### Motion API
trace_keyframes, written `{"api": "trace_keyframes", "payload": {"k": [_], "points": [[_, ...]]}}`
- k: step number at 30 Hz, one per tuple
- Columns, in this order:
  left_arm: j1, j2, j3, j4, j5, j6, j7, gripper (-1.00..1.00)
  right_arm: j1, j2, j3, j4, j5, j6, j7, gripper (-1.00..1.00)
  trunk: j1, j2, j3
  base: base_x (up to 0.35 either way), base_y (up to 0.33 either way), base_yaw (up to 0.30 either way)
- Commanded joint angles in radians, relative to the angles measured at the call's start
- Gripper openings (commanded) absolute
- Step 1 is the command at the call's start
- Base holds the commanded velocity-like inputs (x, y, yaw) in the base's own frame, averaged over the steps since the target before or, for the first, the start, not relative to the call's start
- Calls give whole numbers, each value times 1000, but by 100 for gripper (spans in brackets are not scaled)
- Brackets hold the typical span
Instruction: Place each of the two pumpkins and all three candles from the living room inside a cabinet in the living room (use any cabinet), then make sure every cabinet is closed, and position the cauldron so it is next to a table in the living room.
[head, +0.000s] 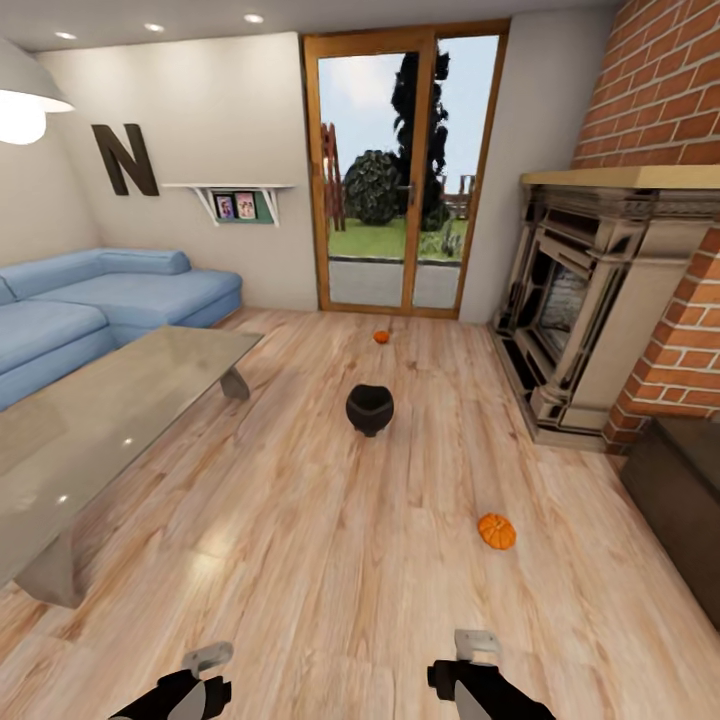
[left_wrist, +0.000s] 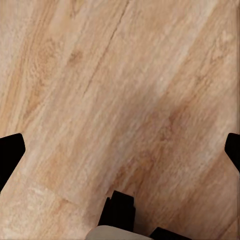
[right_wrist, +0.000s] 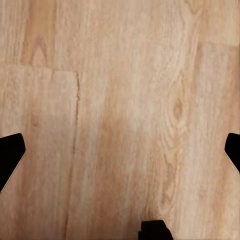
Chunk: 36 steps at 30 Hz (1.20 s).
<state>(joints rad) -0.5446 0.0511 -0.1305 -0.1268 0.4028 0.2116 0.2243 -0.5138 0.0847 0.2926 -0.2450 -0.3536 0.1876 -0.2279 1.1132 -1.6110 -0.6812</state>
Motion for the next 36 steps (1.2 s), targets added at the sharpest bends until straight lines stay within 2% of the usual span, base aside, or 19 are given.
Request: {"api": "trace_keyframes", "payload": {"k": [1, 3, 4, 6, 7, 8, 10, 12, 13, 14, 17, 24, 29, 36], "points": [[0, 0, 1, 0, 1, 4, 0, 100, 0, 0, 0, -1, 0, 6, 0, 100, 0, 0, 0, 330, 0, 0], [-4, 0, 5, -7, 2, 56, 1, 100, -5, 9, -1, -30, -1, 79, 0, 100, 0, 0, 0, 321, 0, 0], [-5, 0, 6, -9, 2, 77, 2, 100, -7, 15, -3, -63, -2, 146, 0, 100, 0, 0, 0, 302, 0, 0], [-21, 4, 7, -44, 2, 201, 2, 100, -16, 22, -25, -168, -3, 296, -2, 100, 0, 0, 0, 266, 0, 0], [-26, 6, 7, -59, 2, 227, 3, 100, -18, 22, -35, -200, -3, 331, -2, 100, 0, 0, 0, 249, 0, 0], [-38, 13, 9, -109, 3, 299, 4, 100, -24, 24, -80, -297, -4, 418, -3, 100, 0, 0, 0, 238, 0, 0], [-46, 22, 10, -173, 4, 378, 4, 100, -27, 25, -148, -410, -3, 499, -4, 100, 0, 0, 0, 234, 0, 0], [-48, 25, 11, -204, 5, 411, 4, 100, -28, 26, -183, -469, 0, 541, -5, 100, 0, 0, 0, 235, 0, 0], [-50, 27, 12, -227, 5, 438, 4, 100, -29, 27, -209, -555, 6, 615, -6, 100, 0, 0, 0, 284, 0, 0], [-50, 27, 13, -230, 5, 441, 4, 100, -29, 27, -213, -577, 7, 638, -7, 100, 0, 0, 0, 301, 0, 0], [-51, 28, 12, -234, 5, 445, 2, 100, -29, 22, -224, -625, 1, 675, -5, 100, 0, 0, 0, 319, 0, 0], [-52, 29, 14, -240, 5, 445, 3, 100, -32, 31, -226, -647, -1, 678, -8, 100, 0, 0, 0, 330, 0, 0], [-54, 31, 14, -245, 7, 443, 3, 100, -32, 36, -216, -654, 13, 678, -10, 100, 0, 0, 0, 332, 0, 0], [-75, 42, 19, -245, 7, 446, 3, 100, -32, 22, -225, -662, 14, 679, -11, 100, 0, 0, 0, 334, 8, 0]]}}
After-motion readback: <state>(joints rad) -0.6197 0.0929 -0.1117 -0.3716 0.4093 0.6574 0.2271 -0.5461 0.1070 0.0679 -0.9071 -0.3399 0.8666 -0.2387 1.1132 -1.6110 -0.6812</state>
